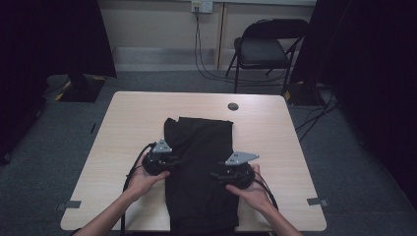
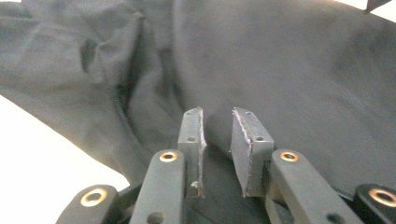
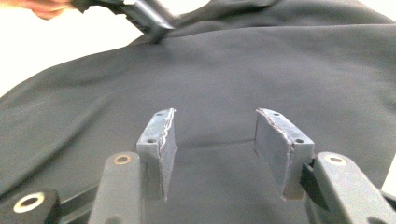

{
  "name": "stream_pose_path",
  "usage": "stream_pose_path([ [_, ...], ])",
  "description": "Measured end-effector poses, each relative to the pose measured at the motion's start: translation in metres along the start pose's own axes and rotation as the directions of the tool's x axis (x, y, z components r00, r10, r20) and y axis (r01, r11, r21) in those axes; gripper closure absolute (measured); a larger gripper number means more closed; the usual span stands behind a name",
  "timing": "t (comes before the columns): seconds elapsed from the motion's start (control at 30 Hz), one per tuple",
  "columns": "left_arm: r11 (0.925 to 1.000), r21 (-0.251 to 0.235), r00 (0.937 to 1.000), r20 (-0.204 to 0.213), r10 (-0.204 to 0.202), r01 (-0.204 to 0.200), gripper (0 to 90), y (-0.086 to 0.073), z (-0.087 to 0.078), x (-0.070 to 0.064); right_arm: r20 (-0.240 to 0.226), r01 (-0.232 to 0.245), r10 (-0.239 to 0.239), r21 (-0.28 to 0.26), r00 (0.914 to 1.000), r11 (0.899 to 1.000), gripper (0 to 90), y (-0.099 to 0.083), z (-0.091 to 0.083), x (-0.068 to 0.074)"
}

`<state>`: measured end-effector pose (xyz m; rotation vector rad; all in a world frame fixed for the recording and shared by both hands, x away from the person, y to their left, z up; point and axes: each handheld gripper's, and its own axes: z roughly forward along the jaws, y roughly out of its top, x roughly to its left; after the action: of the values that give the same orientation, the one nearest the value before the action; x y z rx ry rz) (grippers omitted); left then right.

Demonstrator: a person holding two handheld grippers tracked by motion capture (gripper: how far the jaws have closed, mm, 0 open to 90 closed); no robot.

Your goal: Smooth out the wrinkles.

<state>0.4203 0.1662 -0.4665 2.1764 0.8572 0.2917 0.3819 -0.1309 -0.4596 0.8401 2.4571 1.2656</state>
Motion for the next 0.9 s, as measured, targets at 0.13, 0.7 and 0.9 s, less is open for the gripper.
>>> stream_pose_path([
  [0.13,0.9979,-0.019,0.9976,-0.028,-0.063,0.062,71.9,0.005,0.012,0.016,0.055,-0.028,0.026,0.024,0.9981,0.999,49.7,0.012,0.021,-0.025],
  [0.7,0.9986,0.01,0.9963,-0.07,-0.05,0.051,65.8,-0.006,0.008,0.019,0.078,-0.021,0.012,0.119,0.9969,0.993,44.3,-0.004,0.054,-0.044],
  [0.9,0.9927,-0.095,0.9937,-0.076,-0.082,0.075,61.9,0.01,-0.003,0.027,0.031,0.011,-0.015,0.108,0.9994,0.994,44.3,-0.014,0.043,-0.03],
])
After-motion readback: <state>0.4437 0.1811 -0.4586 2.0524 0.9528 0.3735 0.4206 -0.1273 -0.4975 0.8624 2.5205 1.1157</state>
